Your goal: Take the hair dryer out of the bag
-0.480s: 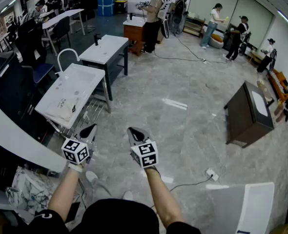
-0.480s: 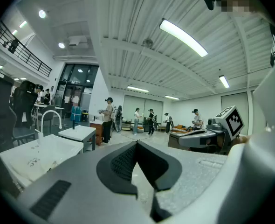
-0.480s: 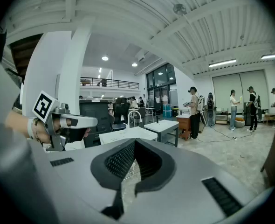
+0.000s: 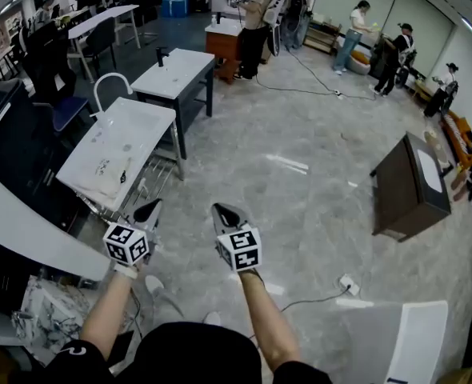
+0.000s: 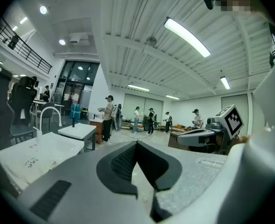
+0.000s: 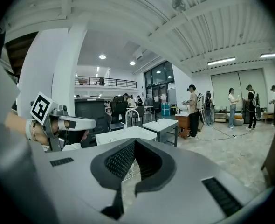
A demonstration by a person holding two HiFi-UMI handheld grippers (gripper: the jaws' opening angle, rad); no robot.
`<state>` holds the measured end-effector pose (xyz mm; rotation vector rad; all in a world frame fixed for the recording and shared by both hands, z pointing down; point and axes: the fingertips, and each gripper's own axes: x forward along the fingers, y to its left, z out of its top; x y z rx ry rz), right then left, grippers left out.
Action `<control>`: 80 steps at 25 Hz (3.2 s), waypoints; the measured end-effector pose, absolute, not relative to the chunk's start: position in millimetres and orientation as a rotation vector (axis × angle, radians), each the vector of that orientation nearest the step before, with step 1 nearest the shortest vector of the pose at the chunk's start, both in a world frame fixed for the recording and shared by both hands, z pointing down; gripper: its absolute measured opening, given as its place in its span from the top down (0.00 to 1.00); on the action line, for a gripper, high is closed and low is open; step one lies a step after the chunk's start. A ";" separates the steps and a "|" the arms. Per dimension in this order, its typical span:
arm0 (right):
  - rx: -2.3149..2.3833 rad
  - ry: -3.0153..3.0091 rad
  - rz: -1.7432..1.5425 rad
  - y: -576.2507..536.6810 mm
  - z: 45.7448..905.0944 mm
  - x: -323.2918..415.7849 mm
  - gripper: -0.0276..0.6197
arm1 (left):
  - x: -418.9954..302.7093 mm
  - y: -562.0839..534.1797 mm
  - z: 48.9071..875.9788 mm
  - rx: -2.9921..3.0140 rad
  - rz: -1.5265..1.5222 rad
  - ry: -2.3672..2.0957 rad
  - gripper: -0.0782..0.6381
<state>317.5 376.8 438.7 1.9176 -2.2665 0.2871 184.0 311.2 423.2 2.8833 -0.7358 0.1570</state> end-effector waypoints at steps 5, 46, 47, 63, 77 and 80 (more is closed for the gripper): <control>1.904 -2.266 0.289 322.9 441.9 296.6 0.96 | 163.2 260.3 427.8 2.874 0.149 -0.739 0.90; 1.763 -2.332 0.387 -90.0 469.4 178.8 0.96 | 43.7 -128.8 472.5 2.734 0.213 -0.828 0.90; 1.752 -2.345 0.375 -102.7 467.4 184.3 0.96 | 48.0 -139.7 471.9 2.732 0.211 -0.845 0.90; 1.552 -2.456 0.375 -196.8 483.2 227.3 0.96 | 72.1 -204.9 490.0 2.649 0.225 -1.078 0.90; 1.430 -2.416 0.495 -202.2 550.5 164.7 0.96 | -6.8 -195.7 572.2 2.552 0.454 -1.108 0.90; 1.414 -2.393 0.542 -198.0 574.0 151.0 0.96 | -9.0 -181.8 603.9 2.552 0.546 -1.034 0.90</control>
